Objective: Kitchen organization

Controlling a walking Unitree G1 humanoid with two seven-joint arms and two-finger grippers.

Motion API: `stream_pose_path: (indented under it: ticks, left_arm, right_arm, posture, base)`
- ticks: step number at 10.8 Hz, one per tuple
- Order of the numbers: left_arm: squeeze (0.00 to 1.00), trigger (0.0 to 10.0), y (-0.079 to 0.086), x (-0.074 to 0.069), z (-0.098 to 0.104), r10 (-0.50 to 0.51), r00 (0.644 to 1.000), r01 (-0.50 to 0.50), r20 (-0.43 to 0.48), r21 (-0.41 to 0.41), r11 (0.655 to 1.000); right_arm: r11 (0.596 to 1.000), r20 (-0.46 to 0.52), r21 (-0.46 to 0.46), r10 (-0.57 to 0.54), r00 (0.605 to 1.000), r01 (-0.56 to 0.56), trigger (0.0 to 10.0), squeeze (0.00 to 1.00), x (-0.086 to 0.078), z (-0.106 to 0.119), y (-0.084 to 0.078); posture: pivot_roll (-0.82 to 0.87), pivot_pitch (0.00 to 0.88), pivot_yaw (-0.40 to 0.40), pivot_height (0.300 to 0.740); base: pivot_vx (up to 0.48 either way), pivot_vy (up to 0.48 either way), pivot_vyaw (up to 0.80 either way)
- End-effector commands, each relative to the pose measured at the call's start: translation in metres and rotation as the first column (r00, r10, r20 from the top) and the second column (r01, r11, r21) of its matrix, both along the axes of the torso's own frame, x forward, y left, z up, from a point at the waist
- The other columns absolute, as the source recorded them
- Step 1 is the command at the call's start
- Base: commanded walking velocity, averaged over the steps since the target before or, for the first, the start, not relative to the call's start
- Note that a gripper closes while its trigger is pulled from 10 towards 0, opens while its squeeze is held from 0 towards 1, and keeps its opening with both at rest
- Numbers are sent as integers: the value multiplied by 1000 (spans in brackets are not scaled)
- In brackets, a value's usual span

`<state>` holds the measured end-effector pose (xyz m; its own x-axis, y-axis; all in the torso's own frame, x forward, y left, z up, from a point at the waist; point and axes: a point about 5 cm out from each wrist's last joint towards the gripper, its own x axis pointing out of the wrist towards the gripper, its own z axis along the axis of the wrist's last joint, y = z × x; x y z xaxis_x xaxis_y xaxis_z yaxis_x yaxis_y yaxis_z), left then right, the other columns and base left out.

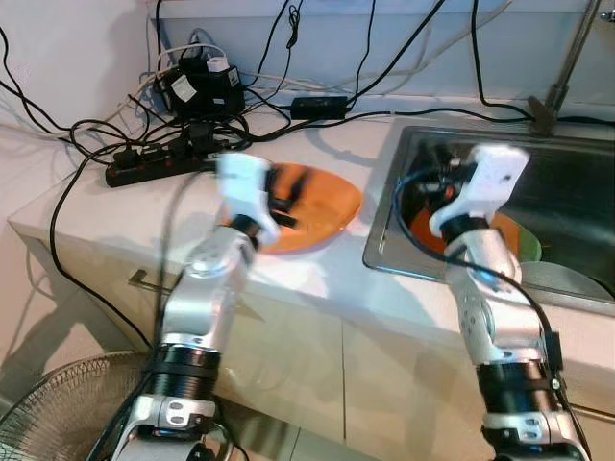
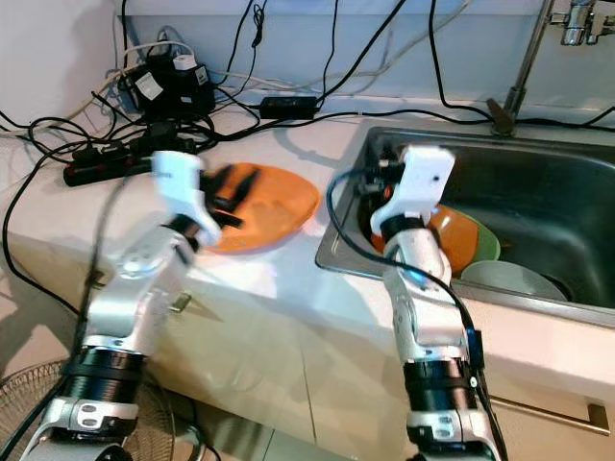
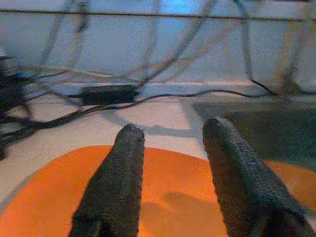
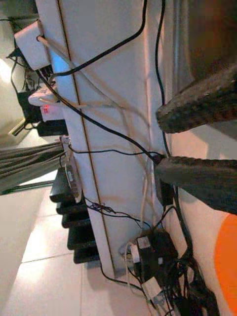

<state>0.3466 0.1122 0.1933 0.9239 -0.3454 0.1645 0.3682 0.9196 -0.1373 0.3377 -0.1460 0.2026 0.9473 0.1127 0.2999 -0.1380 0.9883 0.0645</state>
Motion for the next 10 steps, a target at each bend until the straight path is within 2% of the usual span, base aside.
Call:
stream_pose_path:
  ticks: [1,3,5,7,8,10]
  left_arm:
    - [1000,10000,12,-1,-2,73,997,-74,-32,-37,997]
    - [1000,10000,50,0,1,132,988,-140,-75,-105,985]
    - [1000,10000,71,-12,-2,192,973,-210,-128,-146,967]
    - [1000,10000,78,-17,-9,202,958,-234,-205,-150,960]
    - [0,10000,88,-24,-17,221,933,-265,-283,-124,956]
    - [0,10000,94,-30,-26,243,896,-308,-371,-128,943]
  right_arm:
    - [1000,8,7,26,1000,-26,10000,0,-3,3,4]
    - [1000,-8,5,25,1000,-25,10000,0,-4,0,2]
    - [1000,-28,2,27,999,-27,10000,0,-3,-5,4]
    - [999,-36,-3,35,999,-35,10000,0,-2,-6,6]
    - [999,-40,-8,37,999,-37,10000,0,-3,-6,7]
    - [999,-46,-11,39,998,-40,10000,0,-3,-8,7]
  posture:
    - [67,0,124,740]
    - [75,0,125,740]
    - [82,0,124,740]
    - [98,0,122,740]
    - [100,0,123,740]
    - [105,0,122,740]
  base:
    - [0,0,0]
    - [0,0,0]
    - [0,0,0]
    - [0,0,0]
    - [0,0,0]
    - [0,0,0]
